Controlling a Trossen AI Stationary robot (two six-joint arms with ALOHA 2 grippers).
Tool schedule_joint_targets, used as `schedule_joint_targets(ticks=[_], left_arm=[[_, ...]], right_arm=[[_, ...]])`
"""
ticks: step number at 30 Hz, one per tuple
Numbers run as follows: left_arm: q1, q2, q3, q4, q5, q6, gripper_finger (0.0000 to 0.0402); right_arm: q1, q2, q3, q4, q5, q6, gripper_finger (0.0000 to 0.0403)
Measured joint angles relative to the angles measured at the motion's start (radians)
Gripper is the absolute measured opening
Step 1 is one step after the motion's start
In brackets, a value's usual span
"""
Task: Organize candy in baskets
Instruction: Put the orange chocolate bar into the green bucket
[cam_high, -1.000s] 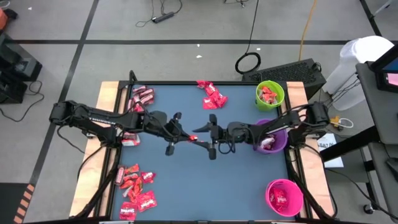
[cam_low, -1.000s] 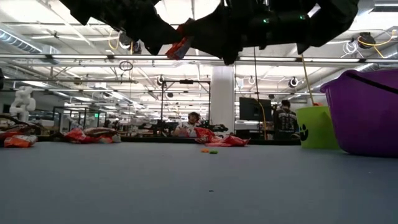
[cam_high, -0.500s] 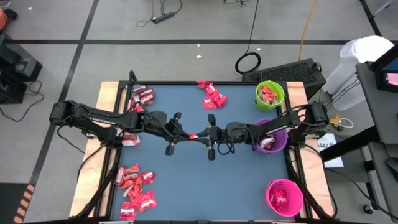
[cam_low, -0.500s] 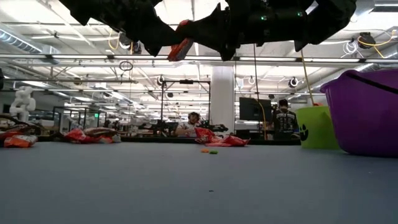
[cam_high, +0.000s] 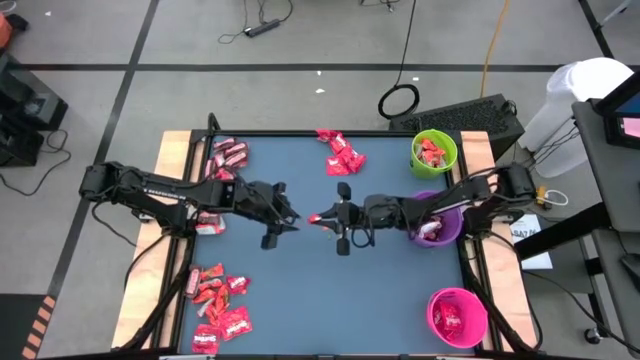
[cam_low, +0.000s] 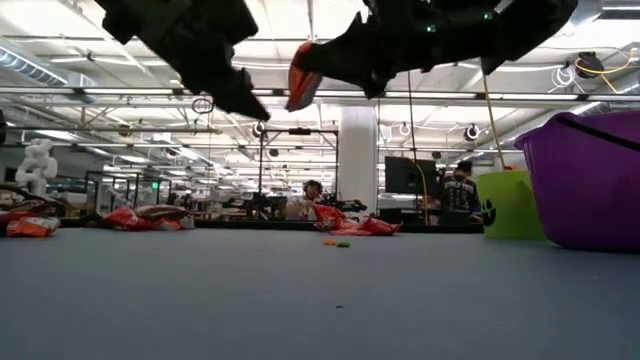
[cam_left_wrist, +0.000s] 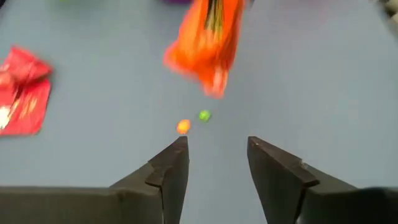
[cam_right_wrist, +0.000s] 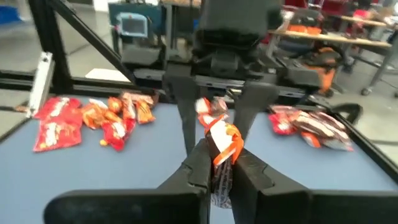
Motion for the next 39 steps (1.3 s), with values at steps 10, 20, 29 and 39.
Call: schedule_joint_targets(ticks=[10,20,29,39], left_arm=[[-0.004,0.010,-0.153,0.190,-0.032,-0.052,0.0171],[-0.003,0.048,-0.213,0.330,-0.035,-0.107,0.0171],[-0.003,0.074,-0.213,0.380,-0.035,-0.107,0.0171],[-0.003,0.082,-0.213,0.405,-0.035,-0.106,0.0171]], right_arm=[[-0.018,-0.267,0.000,-0.430,0.241,-0.009,0.0031],[-0.163,-0.559,0.000,-0.854,0.438,0.031,0.0031],[-0.456,-0.692,0.000,-1.236,0.482,0.139,0.0031],[-0.706,-0.612,0.000,-1.326,0.450,0.107,0.0031]])
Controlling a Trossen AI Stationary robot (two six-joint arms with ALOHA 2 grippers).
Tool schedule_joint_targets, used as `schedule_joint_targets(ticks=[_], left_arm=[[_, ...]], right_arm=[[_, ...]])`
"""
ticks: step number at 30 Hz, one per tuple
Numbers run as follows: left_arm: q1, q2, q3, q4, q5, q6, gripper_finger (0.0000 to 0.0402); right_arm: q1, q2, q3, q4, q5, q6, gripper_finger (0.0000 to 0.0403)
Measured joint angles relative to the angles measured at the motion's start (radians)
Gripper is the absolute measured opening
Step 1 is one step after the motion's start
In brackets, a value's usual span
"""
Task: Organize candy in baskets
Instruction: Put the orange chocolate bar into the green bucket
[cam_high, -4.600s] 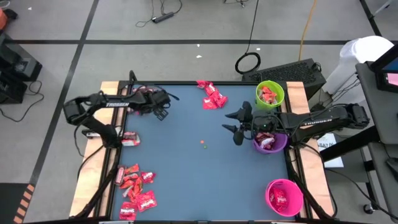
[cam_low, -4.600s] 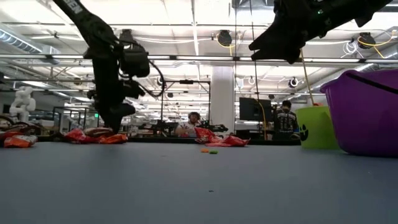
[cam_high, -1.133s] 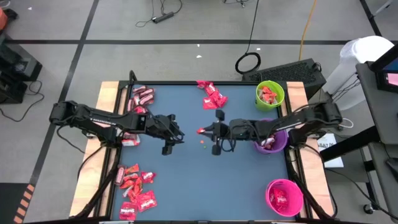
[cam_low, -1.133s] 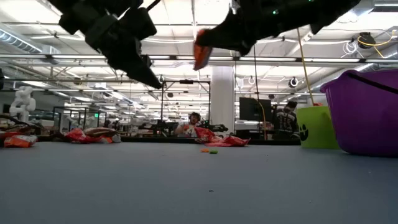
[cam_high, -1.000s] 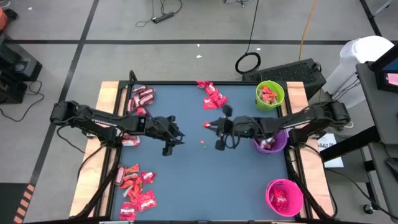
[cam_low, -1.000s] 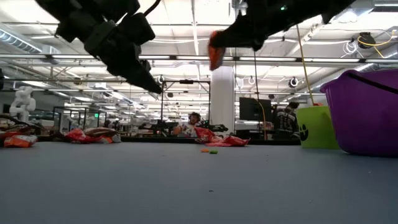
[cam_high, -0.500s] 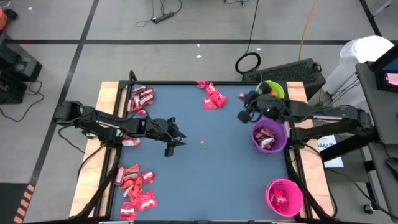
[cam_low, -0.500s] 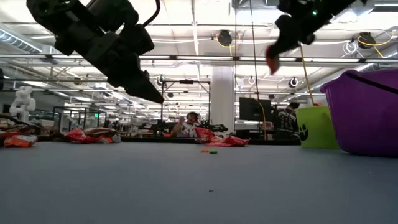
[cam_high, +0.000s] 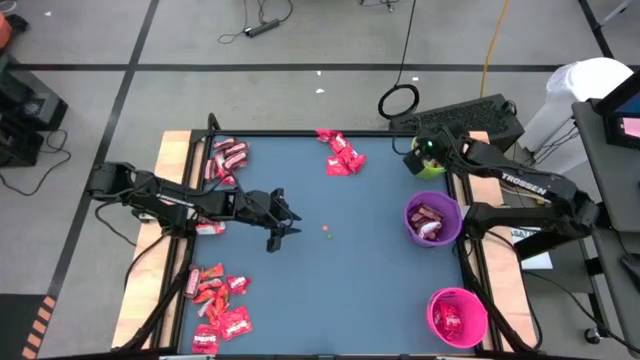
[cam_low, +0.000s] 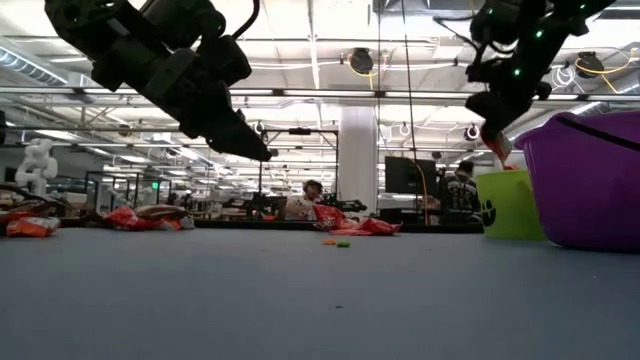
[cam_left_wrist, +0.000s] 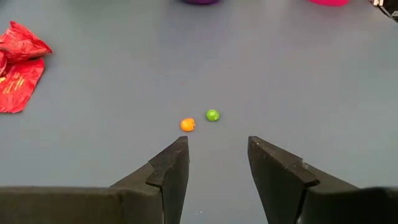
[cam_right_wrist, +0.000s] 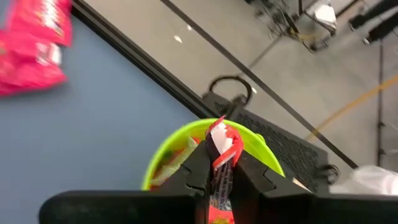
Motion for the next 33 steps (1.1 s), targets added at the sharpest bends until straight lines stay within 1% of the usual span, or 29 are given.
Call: schedule_joint_targets(ticks=[5,7,9,11,14,17,20,24,26,29,31,33], left_arm=[[0.000,0.000,0.000,-0.003,0.000,0.000,0.0171],[0.000,0.000,0.000,-0.006,0.000,0.000,0.0171],[0.000,0.000,0.000,-0.006,0.000,0.000,0.0171],[0.000,0.000,0.000,-0.006,0.000,0.000,0.0171],[0.000,0.000,0.000,-0.006,0.000,0.000,0.0171],[0.000,0.000,0.000,-0.007,0.000,0.000,0.0171],[0.000,0.000,0.000,-0.007,0.000,0.001,0.0171],[0.000,0.000,0.000,-0.007,0.000,0.001,0.0171],[0.000,0.000,0.000,-0.007,0.000,0.001,0.0171],[0.000,0.000,0.000,-0.006,0.000,0.001,0.0171],[0.000,0.000,0.000,-0.006,0.000,0.001,0.0171],[0.000,0.000,0.000,-0.001,0.000,0.001,0.0171]], right_arm=[[-0.038,0.059,0.000,0.015,-0.001,0.013,0.0033],[-0.049,0.085,0.000,0.007,-0.002,0.027,0.0042],[-0.060,0.108,0.000,0.004,-0.002,0.047,0.0061],[-0.067,0.129,0.000,0.004,-0.012,0.060,0.0088],[-0.069,0.151,0.000,0.002,-0.055,0.062,0.0131],[-0.068,0.154,0.000,0.001,-0.057,0.044,0.0164],[-0.066,0.129,0.000,0.001,-0.057,0.037,0.0183],[-0.038,0.070,0.000,0.018,-0.061,0.036,0.0192],[-0.014,0.036,0.000,0.044,-0.110,0.039,0.0191],[0.032,-0.005,0.000,0.113,-0.249,0.045,0.0189],[0.073,-0.021,0.000,0.183,-0.340,0.057,0.0190],[0.125,-0.026,-0.012,0.273,-0.397,0.063,0.0189]])
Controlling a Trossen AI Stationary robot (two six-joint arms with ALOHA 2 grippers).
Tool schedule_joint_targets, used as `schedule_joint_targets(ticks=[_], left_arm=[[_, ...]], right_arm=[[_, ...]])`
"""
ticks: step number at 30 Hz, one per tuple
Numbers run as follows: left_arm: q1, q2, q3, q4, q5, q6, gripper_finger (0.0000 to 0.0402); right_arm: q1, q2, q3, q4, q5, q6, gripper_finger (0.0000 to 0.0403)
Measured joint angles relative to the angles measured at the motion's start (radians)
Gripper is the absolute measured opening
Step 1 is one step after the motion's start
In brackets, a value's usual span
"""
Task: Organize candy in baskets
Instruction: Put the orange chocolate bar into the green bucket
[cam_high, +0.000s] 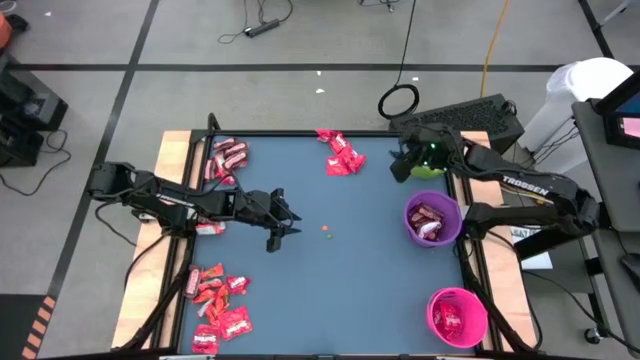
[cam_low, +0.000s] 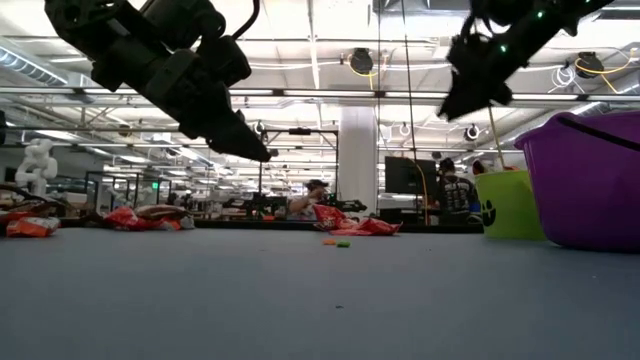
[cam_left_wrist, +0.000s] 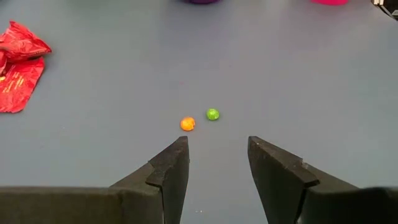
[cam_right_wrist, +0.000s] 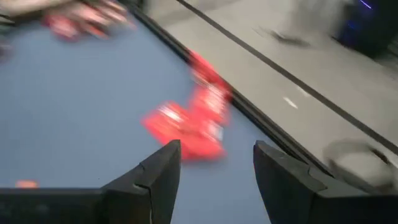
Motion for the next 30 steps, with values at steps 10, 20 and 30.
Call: schedule_joint_targets(ticks=[10,20,30], left_arm=[[0.000,-0.038,0.116,-0.290,-0.259,0.003,0.0171],[0.053,-0.071,0.284,-0.851,-0.580,-0.235,0.0171],[0.312,-0.062,0.234,-1.036,-0.557,-0.402,0.0171]], right_arm=[[0.277,0.055,-0.161,0.396,-0.026,-0.011,0.0189],[0.439,0.158,-0.377,0.809,-0.024,-0.004,0.0189],[0.486,0.187,-0.382,0.943,-0.020,-0.045,0.0189]])
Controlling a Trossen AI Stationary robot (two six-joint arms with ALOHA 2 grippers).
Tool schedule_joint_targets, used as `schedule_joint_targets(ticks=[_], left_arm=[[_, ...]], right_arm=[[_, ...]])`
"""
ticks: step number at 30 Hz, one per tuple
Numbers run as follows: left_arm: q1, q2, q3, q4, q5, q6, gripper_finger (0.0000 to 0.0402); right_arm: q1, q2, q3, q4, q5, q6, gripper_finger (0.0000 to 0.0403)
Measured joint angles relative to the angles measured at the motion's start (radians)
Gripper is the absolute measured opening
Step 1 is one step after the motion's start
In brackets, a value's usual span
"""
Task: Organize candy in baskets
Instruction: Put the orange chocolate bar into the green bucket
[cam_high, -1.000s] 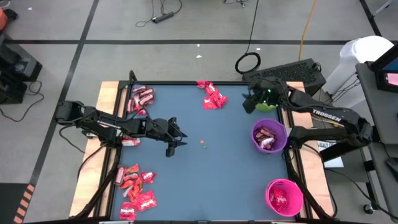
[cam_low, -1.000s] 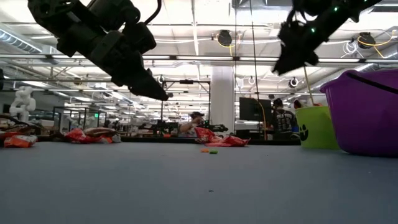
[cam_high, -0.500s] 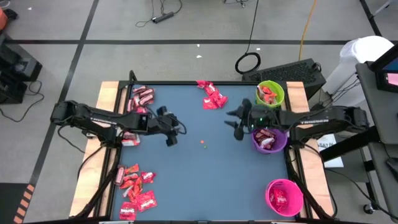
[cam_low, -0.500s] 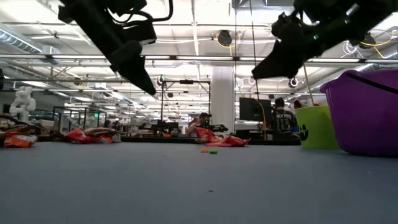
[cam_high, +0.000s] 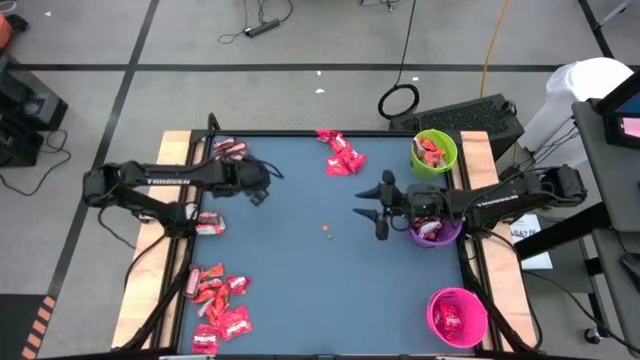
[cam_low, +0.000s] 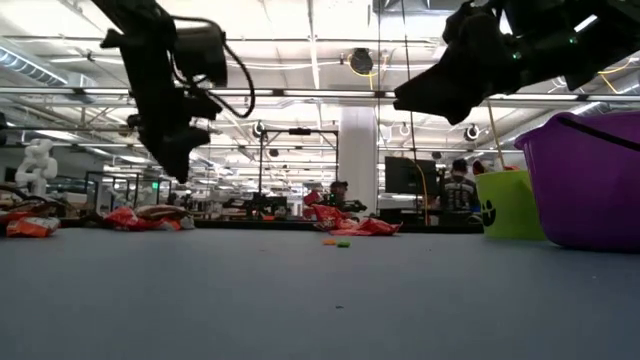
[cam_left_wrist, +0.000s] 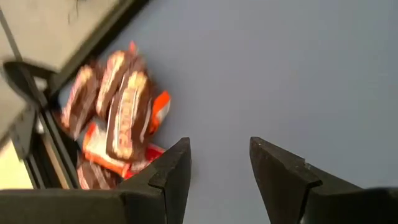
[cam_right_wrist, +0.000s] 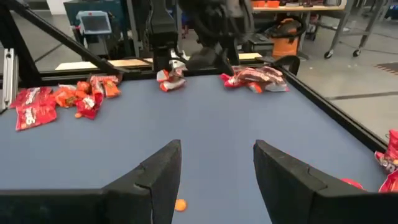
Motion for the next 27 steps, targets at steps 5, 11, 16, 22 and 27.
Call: schedule_joint_targets(ticks=[5,11,16,22,27], left_arm=[[0.144,0.032,-0.002,0.018,0.144,0.059,0.0171],[0.274,0.085,-0.002,0.035,0.255,0.119,0.0171],[0.368,0.141,-0.002,0.084,0.248,0.170,0.0171],[0.443,0.182,-0.002,0.097,0.161,0.219,0.0171],[0.474,0.183,-0.002,0.114,-0.025,0.201,0.0171]], right_arm=[[0.000,0.000,0.000,0.059,0.001,0.016,0.0189],[0.019,0.000,0.000,0.145,0.001,0.040,0.0189],[0.031,0.000,0.000,0.155,0.001,0.024,0.0189],[0.032,0.000,0.000,0.154,0.000,0.032,0.0189],[0.031,0.000,0.000,0.154,0.000,0.032,0.0189]])
